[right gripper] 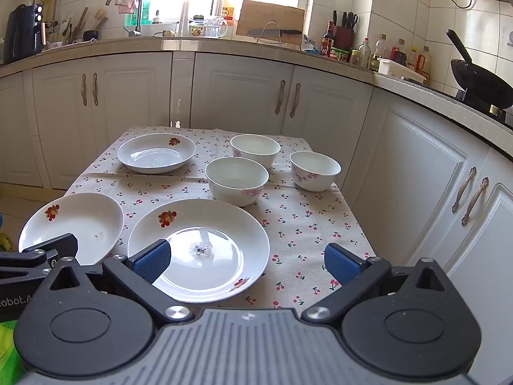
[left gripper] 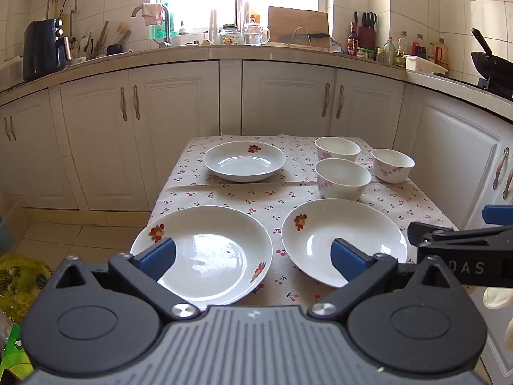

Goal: Organize plates and bowls
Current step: 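Move the right gripper toward the brown-stained white plate's rim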

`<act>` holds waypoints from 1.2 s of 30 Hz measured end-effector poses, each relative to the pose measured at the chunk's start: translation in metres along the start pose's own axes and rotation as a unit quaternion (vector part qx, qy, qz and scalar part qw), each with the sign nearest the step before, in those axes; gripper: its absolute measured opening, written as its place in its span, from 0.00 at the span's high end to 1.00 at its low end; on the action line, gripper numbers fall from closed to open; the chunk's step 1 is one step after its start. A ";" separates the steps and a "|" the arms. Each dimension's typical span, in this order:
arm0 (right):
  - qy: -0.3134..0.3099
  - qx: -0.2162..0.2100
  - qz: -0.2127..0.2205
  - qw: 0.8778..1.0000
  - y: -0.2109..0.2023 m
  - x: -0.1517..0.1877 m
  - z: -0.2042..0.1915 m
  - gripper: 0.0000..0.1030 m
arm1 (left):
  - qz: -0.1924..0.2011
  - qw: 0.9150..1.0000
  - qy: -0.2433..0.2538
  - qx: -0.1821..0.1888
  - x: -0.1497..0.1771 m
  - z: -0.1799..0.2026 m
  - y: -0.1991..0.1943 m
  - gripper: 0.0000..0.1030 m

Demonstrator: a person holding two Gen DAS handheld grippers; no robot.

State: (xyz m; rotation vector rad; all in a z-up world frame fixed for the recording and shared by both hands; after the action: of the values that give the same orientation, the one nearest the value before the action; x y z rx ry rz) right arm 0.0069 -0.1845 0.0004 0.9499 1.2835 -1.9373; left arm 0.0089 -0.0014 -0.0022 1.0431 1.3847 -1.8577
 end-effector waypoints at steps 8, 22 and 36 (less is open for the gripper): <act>-0.001 0.000 0.004 1.000 0.001 -0.001 -0.001 0.00 | -0.001 1.000 0.000 0.003 -0.001 0.000 0.002 0.01; -0.032 -0.026 0.032 0.999 0.009 -0.020 -0.002 0.00 | 0.006 0.999 0.034 0.004 -0.004 -0.014 0.008 0.01; -0.035 -0.140 0.103 0.984 0.038 -0.057 -0.023 0.00 | -0.015 0.994 0.102 0.040 0.016 -0.044 0.016 0.01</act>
State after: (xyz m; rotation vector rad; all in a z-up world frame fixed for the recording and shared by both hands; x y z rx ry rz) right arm 0.0741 -0.1692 0.0228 0.8292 1.3202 -1.5689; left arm 0.0245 0.0365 -0.0302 1.2896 1.4576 -1.8834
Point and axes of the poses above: each gripper's, at about its wrist camera, not at the fingertips, and y roughly the way its jaws point, z to its right, x to its underside, the point moved 2 cm from there along y, roughly the way its jaws point, and after that the axes turned 15 degrees about x, right-handed, at the moved point
